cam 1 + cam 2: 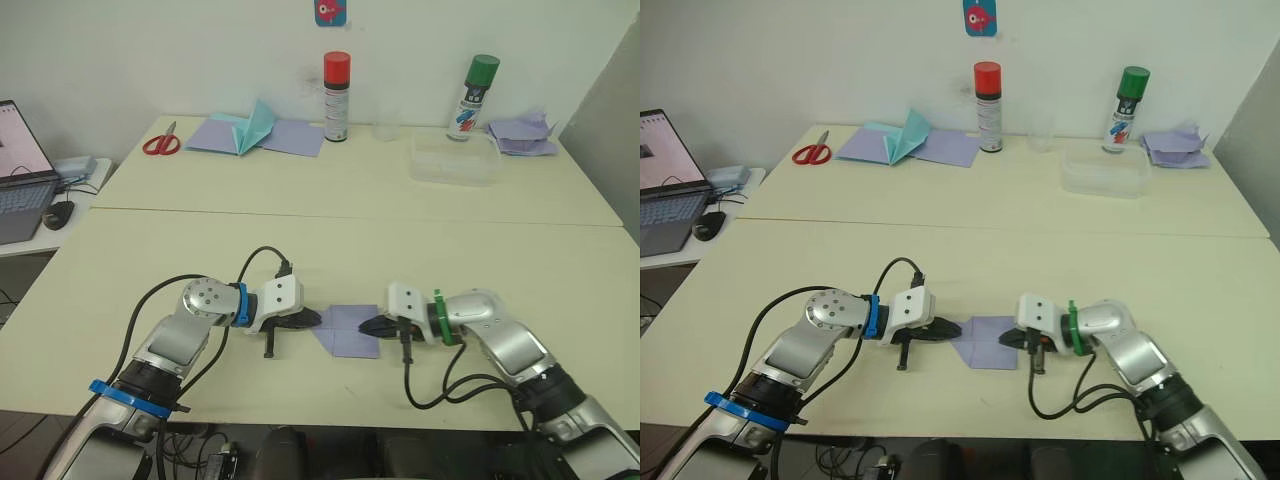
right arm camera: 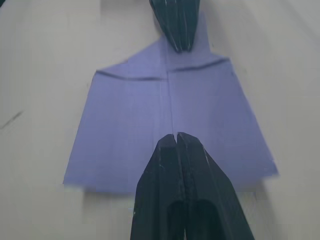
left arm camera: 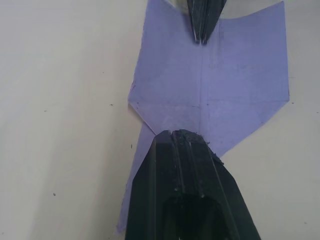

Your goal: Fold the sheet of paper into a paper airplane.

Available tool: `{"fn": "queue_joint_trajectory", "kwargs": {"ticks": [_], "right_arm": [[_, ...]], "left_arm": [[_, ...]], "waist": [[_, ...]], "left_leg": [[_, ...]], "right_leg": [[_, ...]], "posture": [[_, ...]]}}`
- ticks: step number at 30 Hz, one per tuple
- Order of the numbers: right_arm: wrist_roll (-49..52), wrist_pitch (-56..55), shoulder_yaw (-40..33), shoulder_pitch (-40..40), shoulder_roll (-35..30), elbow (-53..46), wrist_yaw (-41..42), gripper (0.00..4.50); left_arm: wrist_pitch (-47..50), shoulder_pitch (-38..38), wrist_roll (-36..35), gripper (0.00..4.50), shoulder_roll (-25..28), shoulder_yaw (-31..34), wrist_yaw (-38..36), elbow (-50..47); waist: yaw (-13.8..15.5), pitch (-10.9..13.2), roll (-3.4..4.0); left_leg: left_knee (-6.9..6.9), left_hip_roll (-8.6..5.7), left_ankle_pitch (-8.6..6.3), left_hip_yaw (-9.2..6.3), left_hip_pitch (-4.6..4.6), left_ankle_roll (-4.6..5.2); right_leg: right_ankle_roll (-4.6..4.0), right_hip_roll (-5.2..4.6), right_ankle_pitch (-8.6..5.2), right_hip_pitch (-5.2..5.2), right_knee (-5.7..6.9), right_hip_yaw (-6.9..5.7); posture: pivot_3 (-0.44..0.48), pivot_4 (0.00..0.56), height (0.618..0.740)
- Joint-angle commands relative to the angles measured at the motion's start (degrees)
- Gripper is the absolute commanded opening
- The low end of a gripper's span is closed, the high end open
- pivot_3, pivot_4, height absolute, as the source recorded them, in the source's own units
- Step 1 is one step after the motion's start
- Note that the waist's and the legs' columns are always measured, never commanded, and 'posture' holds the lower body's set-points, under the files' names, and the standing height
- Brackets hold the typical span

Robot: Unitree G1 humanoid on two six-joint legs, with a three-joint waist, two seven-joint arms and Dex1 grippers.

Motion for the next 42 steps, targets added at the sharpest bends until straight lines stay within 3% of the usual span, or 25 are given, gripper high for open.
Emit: {"fn": "queue_joint_trajectory", "kwargs": {"ticks": [1, 3, 10, 17, 24, 29, 36, 42], "right_arm": [[-0.6, 3.5, -1.2, 2.7, -4.6, 0.6, 1.6, 0.03], [1.7, 2.3, -2.9, 3.3, -4.8, 0.2, 2.5, 0.03], [14.5, 2.8, -7.7, 2.3, 5.0, -7.7, 2.3, 0.03], [2.7, 0.3, -1.3, -0.6, 8.4, 2.4, -5.1, 0.03], [-0.3, -1.2, 1.7, -0.9, 8.0, 5.0, -3.6, 0.03], [-1.2, -1.8, 2.2, 0.0, 7.6, 4.8, -3.3, 0.03], [-1.5, -1.8, 1.7, -0.4, 7.3, 5.6, -3.2, 0.03], [-1.5, -1.4, 1.4, 0.2, 6.6, 5.1, -3.2, 0.03]], "left_arm": [[0.6, 0.8, 3.3, 0.0, 0.3, -2.1, 0.3, 3.0], [0.3, 0.6, 3.3, 0.0, 0.2, -2.1, 0.2, 3.3], [-0.3, 0.4, 3.3, 0.0, 0.4, -2.1, -0.3, 3.7], [-0.3, 0.2, 3.3, 0.0, 0.5, -2.3, -0.3, 3.5], [-0.6, 0.3, 2.4, 0.0, 0.5, -1.3, -0.5, 2.7], [6.6, -2.7, -6.6, 0.0, -2.6, 3.3, -1.0, -3.5], [6.7, -2.0, -3.1, 0.0, -3.6, -0.2, -0.7, -3.9], [3.3, 0.3, 0.3, 0.0, -1.2, -2.0, -2.0, -2.0]], "waist": [[0.0, -0.1, -0.03], [0.0, -0.1, -0.06], [-0.3, -0.1, -0.03], [-0.2, -0.1, -0.08], [-0.3, -0.1, -0.07], [-0.3, 0.0, -0.11], [-0.4, 0.0, -0.12], [-0.3, 0.0, -0.12]], "left_leg": [[-0.01, 0.0, 0.0, 0.01, 0.02, 0.0], [-0.01, 0.0, 0.0, 0.0, 0.05, 0.0], [-0.04, 0.05, 0.0, 0.01, 0.03, 0.01], [-0.04, 0.02, -0.01, 0.05, 0.02, 0.01], [-0.05, 0.04, -0.01, 0.04, 0.02, 0.01], [-0.05, 0.04, -0.01, 0.03, -0.03, 0.01], [-0.06, 0.04, -0.01, 0.0, -0.12, 0.02], [-0.06, 0.04, -0.02, -0.05, -0.13, 0.02]], "right_leg": [[0.03, 0.0, -0.02, 0.01, 0.0, 0.01], [0.04, 0.0, -0.03, 0.04, -0.02, 0.0], [0.06, 0.03, -0.03, 0.02, -0.03, 0.04], [0.03, 0.01, -0.02, 0.0, -0.09, 0.03], [0.02, 0.03, -0.02, -0.01, -0.07, 0.03], [0.04, 0.03, -0.03, -0.04, -0.08, 0.01], [-0.02, 0.05, 0.01, -0.1, -0.11, 0.01], [-0.02, 0.03, 0.01, -0.07, -0.15, 0.02]], "posture": [[0.0, 0.15, 0.74], [0.0, 0.15, 0.74], [0.0, 0.15, 0.74], [0.0, 0.15, 0.74], [0.0, 0.15, 0.74], [0.0, 0.15, 0.74], [0.0, 0.15, 0.74], [0.0, 0.15, 0.74]]}}
